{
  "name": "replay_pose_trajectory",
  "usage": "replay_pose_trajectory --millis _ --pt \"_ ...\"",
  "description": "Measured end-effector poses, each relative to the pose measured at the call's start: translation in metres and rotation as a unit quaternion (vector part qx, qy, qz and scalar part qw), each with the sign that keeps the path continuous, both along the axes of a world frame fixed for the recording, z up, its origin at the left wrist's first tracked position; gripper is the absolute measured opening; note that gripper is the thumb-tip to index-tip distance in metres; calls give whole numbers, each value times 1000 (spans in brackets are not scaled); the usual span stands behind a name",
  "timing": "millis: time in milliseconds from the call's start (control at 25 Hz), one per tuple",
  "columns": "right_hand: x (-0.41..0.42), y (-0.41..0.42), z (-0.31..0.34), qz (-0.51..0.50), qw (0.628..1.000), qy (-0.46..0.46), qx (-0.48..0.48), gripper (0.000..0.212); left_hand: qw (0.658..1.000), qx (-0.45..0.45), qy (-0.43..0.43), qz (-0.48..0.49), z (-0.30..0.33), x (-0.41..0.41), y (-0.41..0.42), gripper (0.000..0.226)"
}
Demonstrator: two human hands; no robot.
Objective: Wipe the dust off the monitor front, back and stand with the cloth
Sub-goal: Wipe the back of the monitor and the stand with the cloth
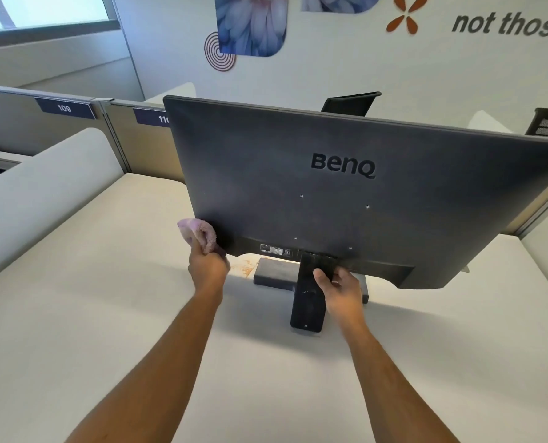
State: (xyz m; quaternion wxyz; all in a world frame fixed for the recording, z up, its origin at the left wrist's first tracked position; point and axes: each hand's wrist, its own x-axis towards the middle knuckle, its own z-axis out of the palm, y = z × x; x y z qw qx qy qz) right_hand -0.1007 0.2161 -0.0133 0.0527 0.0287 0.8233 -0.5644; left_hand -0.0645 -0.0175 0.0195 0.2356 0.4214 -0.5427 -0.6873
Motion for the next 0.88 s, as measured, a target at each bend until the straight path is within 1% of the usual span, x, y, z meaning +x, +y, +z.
replay_pose_trajectory --millis 80,120,240,280,320,400,480,600,720,760,880 --pt "2 0 2 -1 1000 4 -8 20 998 -31 -21 -40 -9 9 21 46" --pt "2 0 3 -1 1000 4 -13 19 996 -49 -29 -70 -14 15 32 45" --pt "2 0 4 4 1000 0 -18 20 980 -98 -64 -159 -20 30 50 36" --pt "2 0 4 5 1000 -1 -18 21 979 -98 -67 -168 -19 32 49 33" --pt "2 0 3 5 1000 -3 -20 21 981 -90 -71 -158 -17 33 45 29" --pt "2 1 2 1 1000 -5 -21 22 991 -56 -75 -98 -13 33 40 24" --pt "2 1 1 2 1000 -5 -24 23 997 -32 -54 -55 -11 31 46 19" --pt "2 0 2 2 1000 -3 -19 25 996 -25 -32 -74 -2 19 71 20" --pt "1 0 1 2 1000 3 -8 27 998 2 -28 -56 11 -2 86 38" --pt "1 0 0 4 1000 5 -7 27 998 -2 -39 -48 13 -7 89 41" --pt "-1 0 -2 3 1000 7 -7 28 996 -44 -59 -53 8 -11 94 27"
